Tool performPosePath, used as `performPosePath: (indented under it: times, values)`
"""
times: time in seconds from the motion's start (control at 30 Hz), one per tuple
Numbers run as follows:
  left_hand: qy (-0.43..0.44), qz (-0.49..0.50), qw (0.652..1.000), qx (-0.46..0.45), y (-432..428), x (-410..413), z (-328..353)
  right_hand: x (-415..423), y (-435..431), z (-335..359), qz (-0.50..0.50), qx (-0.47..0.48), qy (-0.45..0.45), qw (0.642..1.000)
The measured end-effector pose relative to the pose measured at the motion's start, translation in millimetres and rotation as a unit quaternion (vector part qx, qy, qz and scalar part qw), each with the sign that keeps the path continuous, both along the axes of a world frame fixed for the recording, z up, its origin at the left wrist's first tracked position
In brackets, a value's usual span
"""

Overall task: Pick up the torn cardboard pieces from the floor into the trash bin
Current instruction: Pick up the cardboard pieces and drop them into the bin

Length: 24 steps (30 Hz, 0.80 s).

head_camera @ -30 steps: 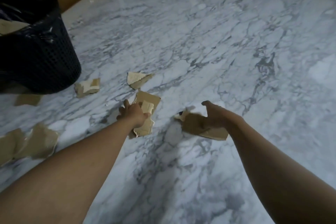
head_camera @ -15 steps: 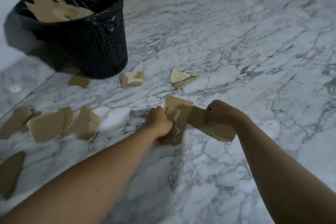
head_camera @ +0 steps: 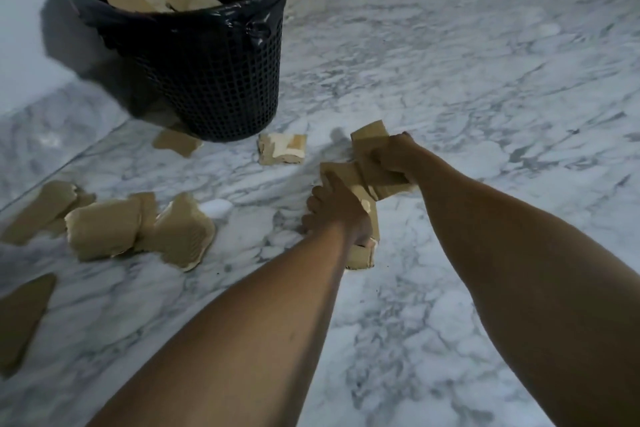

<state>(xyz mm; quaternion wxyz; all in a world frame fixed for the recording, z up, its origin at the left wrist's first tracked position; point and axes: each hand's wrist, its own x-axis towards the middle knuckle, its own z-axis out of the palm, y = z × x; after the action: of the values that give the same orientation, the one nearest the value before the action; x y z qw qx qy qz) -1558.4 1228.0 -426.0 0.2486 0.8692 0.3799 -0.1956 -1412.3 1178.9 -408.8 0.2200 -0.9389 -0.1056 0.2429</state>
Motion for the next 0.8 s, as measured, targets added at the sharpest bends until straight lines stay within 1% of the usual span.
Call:
performPosePath:
  times: [0.07, 0.1, 0.17, 0.23, 0.3, 0.4, 0.47, 0.53, 0.6, 0.63, 0.67, 0.7, 0.8]
  values:
    - [0.008, 0.009, 1.000, -0.008, 3, 2, 0, -3, 5, -10, 0.022, -0.073, -0.019, 0.997]
    - [0.012, 0.018, 1.000, -0.015, 4, 2, 0, -7, 4, -14, 0.013, -0.093, -0.030, 0.995]
    - [0.019, 0.053, 0.998, -0.029, 14, 1, -4, -11, 6, -19, 0.005, -0.109, -0.044, 0.993]
    - [0.029, 0.056, 0.997, -0.040, 24, -1, -8, -16, 5, -18, 0.030, -0.093, -0.040, 0.994]
    - [0.024, 0.039, 0.998, -0.031, 30, -2, -10, -29, 1, -12, 0.060, -0.059, -0.038, 0.996]
    - [0.000, 0.083, 0.997, -0.004, 33, -10, -10, -49, -5, -5, 0.100, 0.034, -0.067, 0.992]
    - [-0.013, 0.117, 0.993, -0.002, 35, -20, -7, -60, -7, -4, 0.100, 0.107, -0.055, 0.988]
    - [-0.052, 0.148, 0.988, -0.015, 37, -30, -4, -69, -8, -5, 0.067, 0.210, 0.027, 0.975]
    - [-0.122, 0.193, 0.972, -0.047, 41, -41, -1, -84, -4, -7, 0.063, 0.287, 0.118, 0.949]
    - [-0.158, 0.222, 0.960, -0.069, 44, -46, -1, -90, 1, -10, 0.078, 0.287, 0.138, 0.945]
    - [-0.184, 0.241, 0.949, -0.088, 48, -52, -2, -95, 6, -11, 0.088, 0.282, 0.139, 0.945]
    - [-0.193, 0.248, 0.943, -0.105, 53, -59, -3, -99, 12, -11, 0.090, 0.281, 0.126, 0.947]
    - [-0.195, 0.237, 0.946, -0.103, 61, -69, -9, -93, 23, -7, 0.033, 0.304, 0.097, 0.947]
